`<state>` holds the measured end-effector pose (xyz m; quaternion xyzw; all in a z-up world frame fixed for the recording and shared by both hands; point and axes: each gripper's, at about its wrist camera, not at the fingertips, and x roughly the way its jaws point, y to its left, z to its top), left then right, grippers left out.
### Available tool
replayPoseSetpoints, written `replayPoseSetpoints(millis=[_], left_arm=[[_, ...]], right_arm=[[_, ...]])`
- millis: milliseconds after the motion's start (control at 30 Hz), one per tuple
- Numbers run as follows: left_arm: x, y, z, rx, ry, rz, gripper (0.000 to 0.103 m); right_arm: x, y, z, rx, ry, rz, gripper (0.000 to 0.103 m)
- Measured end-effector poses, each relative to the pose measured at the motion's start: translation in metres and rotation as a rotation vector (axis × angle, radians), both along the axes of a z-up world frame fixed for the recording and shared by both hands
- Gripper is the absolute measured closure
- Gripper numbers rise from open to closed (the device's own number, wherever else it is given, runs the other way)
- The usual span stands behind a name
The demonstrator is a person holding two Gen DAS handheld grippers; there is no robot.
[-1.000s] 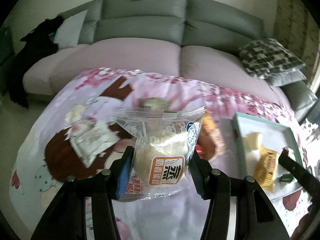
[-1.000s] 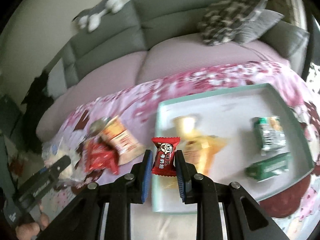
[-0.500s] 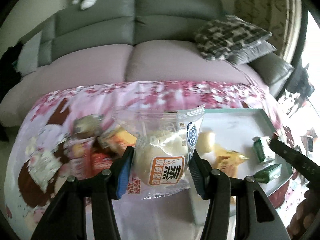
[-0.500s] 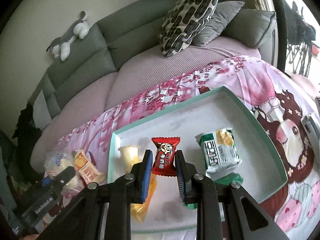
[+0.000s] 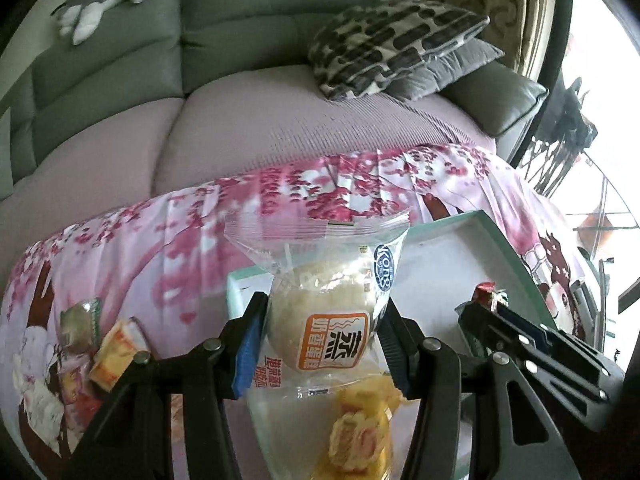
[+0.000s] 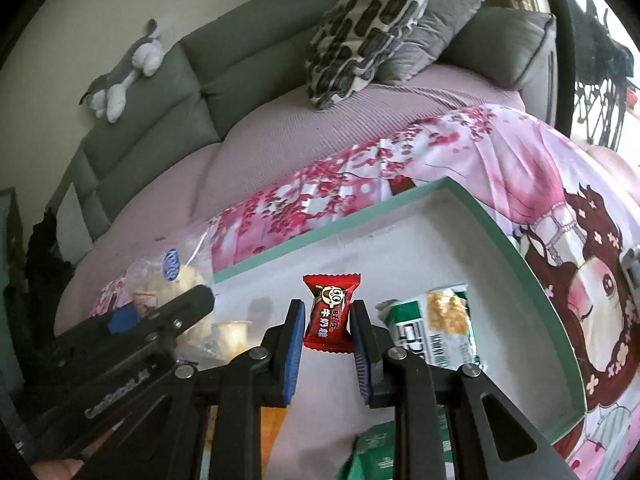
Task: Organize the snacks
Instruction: 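Carry the bun bag and red candy into the tray and open both tools, then move both tools back over the remaining snack pile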
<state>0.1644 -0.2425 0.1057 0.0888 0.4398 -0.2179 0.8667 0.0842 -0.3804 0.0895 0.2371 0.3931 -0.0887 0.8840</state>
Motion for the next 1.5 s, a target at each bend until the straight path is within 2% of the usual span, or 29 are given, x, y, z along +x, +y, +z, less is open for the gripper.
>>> replayPoseSetpoints(millis=[167, 200, 267, 333, 367, 467, 533, 600, 700, 767, 800, 867, 1133, 1500], left_arm=[[-0.002, -0.014, -0.005, 0.008, 0.029, -0.015, 0.045], [-0.003, -0.014, -0.005, 0.017, 0.026, -0.010, 0.043], [-0.004, -0.012, -0.003, 0.032, 0.009, 0.013, 0.030], [-0.005, -0.007, 0.001, 0.028, -0.004, 0.034, 0.029], [-0.006, -0.002, 0.004, 0.021, -0.009, 0.049, 0.028], [-0.010, 0.011, 0.006, 0.014, -0.017, 0.090, 0.017], [-0.014, 0.022, 0.005, 0.018, -0.029, 0.125, 0.017], [-0.019, 0.036, 0.003, 0.030, -0.036, 0.165, 0.017], [-0.025, 0.057, 0.001, 0.040, -0.047, 0.224, 0.014], [-0.028, 0.071, 0.001, 0.041, -0.057, 0.270, 0.007], [-0.029, 0.076, 0.001, 0.039, -0.063, 0.291, 0.007], [-0.030, 0.088, 0.002, 0.025, -0.073, 0.330, 0.007], [-0.038, 0.120, 0.001, 0.002, -0.116, 0.434, 0.007], [-0.040, 0.146, -0.005, -0.029, -0.106, 0.468, 0.006]], right_arm=[[-0.002, -0.008, -0.009, 0.008, 0.028, -0.017, 0.076], [-0.003, -0.008, -0.009, 0.002, 0.032, -0.019, 0.075], [-0.004, -0.011, -0.011, 0.002, 0.039, -0.024, 0.075], [-0.006, -0.014, -0.013, 0.004, 0.047, -0.032, 0.071], [-0.007, -0.015, -0.014, -0.001, 0.054, -0.037, 0.066], [-0.010, -0.016, -0.014, -0.013, 0.067, -0.047, 0.061], [-0.012, -0.017, -0.014, -0.010, 0.067, -0.052, 0.053], [-0.013, -0.017, -0.013, -0.024, 0.073, -0.055, 0.022], [-0.014, -0.014, -0.010, -0.058, 0.073, -0.056, 0.015], [-0.014, -0.013, -0.010, -0.065, 0.074, -0.054, 0.011], [-0.014, -0.013, -0.011, -0.065, 0.075, -0.053, 0.005], [-0.014, -0.011, -0.013, -0.067, 0.078, -0.050, 0.000], [-0.011, 0.004, -0.010, -0.104, 0.063, -0.019, 0.000], [-0.006, 0.029, -0.004, -0.134, 0.054, 0.008, 0.000]])
